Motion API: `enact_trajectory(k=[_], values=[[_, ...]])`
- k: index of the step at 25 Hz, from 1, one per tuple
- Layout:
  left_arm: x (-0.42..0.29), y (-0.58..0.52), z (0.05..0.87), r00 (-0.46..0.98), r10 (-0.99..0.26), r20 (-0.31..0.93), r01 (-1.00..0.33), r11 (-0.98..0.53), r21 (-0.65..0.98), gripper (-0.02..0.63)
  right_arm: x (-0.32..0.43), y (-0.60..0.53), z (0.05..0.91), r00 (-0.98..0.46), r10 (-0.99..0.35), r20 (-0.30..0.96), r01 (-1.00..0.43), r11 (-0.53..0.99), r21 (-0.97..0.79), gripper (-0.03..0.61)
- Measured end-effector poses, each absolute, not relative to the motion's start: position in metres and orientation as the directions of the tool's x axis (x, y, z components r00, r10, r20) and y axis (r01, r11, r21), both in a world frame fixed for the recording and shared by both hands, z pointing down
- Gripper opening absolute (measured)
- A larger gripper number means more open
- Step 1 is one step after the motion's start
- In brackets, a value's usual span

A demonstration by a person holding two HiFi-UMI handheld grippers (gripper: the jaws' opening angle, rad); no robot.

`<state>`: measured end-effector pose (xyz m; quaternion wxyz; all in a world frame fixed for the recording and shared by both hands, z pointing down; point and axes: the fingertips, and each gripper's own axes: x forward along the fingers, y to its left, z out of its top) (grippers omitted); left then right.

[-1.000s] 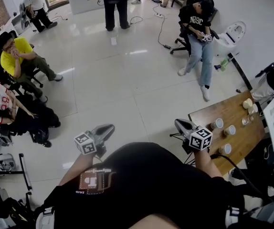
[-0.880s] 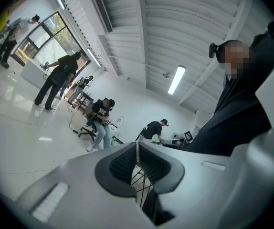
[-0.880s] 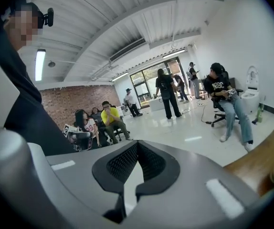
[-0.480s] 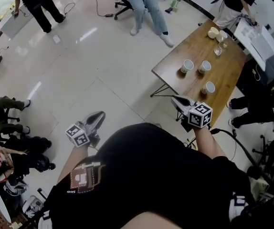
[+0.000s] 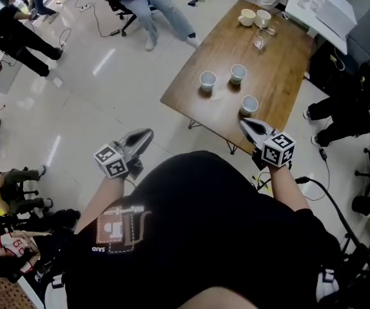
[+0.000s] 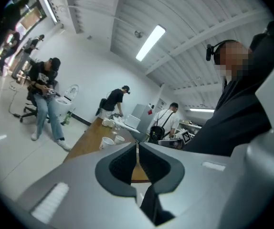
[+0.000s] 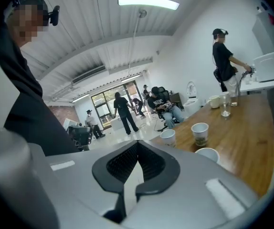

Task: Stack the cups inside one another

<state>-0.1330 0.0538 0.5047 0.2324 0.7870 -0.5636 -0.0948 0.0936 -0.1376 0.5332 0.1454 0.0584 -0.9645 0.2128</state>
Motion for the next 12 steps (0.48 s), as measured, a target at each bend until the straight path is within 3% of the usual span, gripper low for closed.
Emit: enact_trajectory(k=[6, 12], values=[[-0.102, -0.043, 0.497, 0.543, -0.825, 0.157, -0.779, -0.425, 0.461, 0.017, 0.153, -0.185, 0.541, -0.921, -0.240, 0.306, -0.356, 0.839, -0.412, 0.014], [-0.107, -0.120, 0.517, 0.713, -0.687, 0.139, -0.653, -0.579, 0.489, 0.021, 0.167, -0.206, 0.552, -0.840, -0.406, 0.360, -0.528, 0.762, -0.374, 0.015]])
